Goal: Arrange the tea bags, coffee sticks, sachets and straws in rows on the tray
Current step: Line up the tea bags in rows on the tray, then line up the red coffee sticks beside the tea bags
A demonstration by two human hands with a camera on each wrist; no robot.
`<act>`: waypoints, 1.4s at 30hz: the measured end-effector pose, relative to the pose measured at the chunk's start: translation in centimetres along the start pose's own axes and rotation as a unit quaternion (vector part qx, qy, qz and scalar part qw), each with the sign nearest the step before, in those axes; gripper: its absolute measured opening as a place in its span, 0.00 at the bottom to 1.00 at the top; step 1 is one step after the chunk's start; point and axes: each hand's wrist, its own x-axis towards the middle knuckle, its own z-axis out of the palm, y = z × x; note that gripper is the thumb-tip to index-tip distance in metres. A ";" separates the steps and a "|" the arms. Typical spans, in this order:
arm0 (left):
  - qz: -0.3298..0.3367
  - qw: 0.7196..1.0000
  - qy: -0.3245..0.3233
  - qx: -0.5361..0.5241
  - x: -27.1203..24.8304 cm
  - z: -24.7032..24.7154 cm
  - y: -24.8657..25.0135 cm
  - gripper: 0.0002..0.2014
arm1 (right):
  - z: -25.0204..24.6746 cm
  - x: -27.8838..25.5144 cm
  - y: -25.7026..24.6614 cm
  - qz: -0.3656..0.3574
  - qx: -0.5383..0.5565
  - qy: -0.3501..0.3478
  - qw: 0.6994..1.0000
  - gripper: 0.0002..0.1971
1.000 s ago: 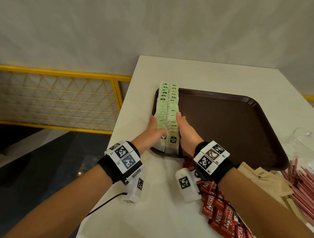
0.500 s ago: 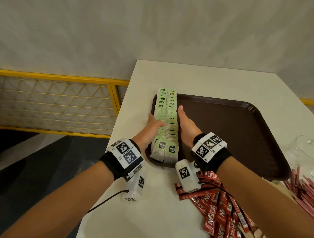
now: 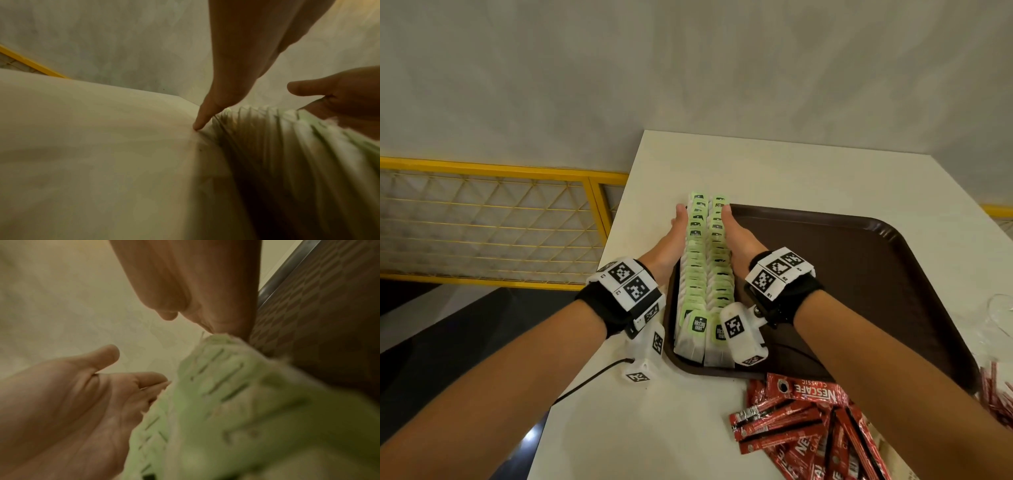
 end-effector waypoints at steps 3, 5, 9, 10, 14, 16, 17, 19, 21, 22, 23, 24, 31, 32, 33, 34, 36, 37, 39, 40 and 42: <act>0.037 0.998 -0.005 0.050 -3.1 0.6 2.6 0.46 | -0.2 0.8 0.3 0.002 0.011 -0.018 1.000 0.65; 0.041 0.999 -0.029 0.016 -3.9 0.9 3.2 0.36 | -0.5 1.2 0.4 0.003 0.022 -0.019 1.000 0.67; 0.050 0.998 -0.023 0.015 -5.3 1.2 3.8 0.34 | -1.2 1.4 0.6 0.002 0.037 -0.001 0.999 0.66; 0.047 0.998 -0.015 0.027 -5.6 1.3 4.1 0.34 | -1.0 0.2 0.0 0.004 0.045 0.008 0.999 0.62; 0.012 0.999 0.050 -0.003 -6.9 0.8 4.9 0.34 | -1.8 -5.0 -1.6 -0.028 0.049 0.011 0.998 0.41; 0.005 0.997 0.079 -0.001 -8.0 0.5 5.1 0.35 | -2.6 -7.0 -1.7 -0.040 0.084 0.001 0.996 0.37; 0.008 0.996 0.088 0.011 -8.8 0.4 5.2 0.35 | -2.7 -8.3 -1.7 -0.048 0.099 -0.009 0.994 0.36; 0.032 0.993 0.095 0.057 -10.5 0.9 5.0 0.35 | -2.9 -11.1 -1.7 -0.079 0.082 -0.032 0.993 0.30; 0.074 0.989 0.086 0.096 -12.8 1.9 5.0 0.31 | -3.3 -13.9 -1.4 -0.109 0.038 -0.064 0.991 0.22; 0.092 0.986 0.080 0.112 -14.0 2.5 5.0 0.27 | -3.6 -15.1 -1.1 -0.117 0.019 -0.081 0.990 0.19; 0.105 0.983 0.075 0.133 -15.1 3.1 4.8 0.24 | -3.9 -16.2 -0.8 -0.123 0.002 -0.097 0.988 0.16; 0.116 0.978 0.068 0.156 -16.1 3.7 4.5 0.22 | -4.2 -17.3 -0.4 -0.130 -0.011 -0.107 0.986 0.15; 0.150 0.937 -0.008 0.316 -20.7 8.1 1.2 0.16 | -7.8 -23.7 3.2 -0.201 -0.129 -0.062 0.969 0.12; 0.158 0.928 -0.019 0.338 -21.2 8.7 0.8 0.17 | -8.4 -24.6 3.9 -0.208 -0.159 -0.049 0.964 0.12; 0.163 0.916 -0.032 0.365 -21.4 9.3 0.3 0.19 | -9.1 -25.4 4.6 -0.215 -0.187 -0.036 0.958 0.13; 0.164 0.902 -0.048 0.397 -21.6 9.8 -0.2 0.20 | -9.6 -26.2 5.4 -0.217 -0.215 -0.022 0.952 0.14; 0.150 0.868 -0.078 0.466 -21.5 10.7 -1.3 0.24 | -10.5 -27.8 6.9 -0.204 -0.274 0.002 0.940 0.17; 0.136 0.852 -0.090 0.498 -21.4 11.2 -1.8 0.26 | -10.8 -28.5 7.6 -0.190 -0.315 0.009 0.930 0.19; 0.107 0.824 -0.104 0.547 -21.3 12.1 -2.7 0.32 | -11.1 -29.5 9.1 -0.156 -0.414 0.016 0.897 0.25; 0.097 0.814 -0.103 0.563 -21.3 12.4 -3.1 0.34 | -11.2 -29.7 9.8 -0.139 -0.451 0.021 0.881 0.28; 0.080 0.802 -0.097 0.583 -21.1 13.0 -3.6 0.37 | -11.1 -29.3 10.8 -0.101 -0.498 0.030 0.861 0.36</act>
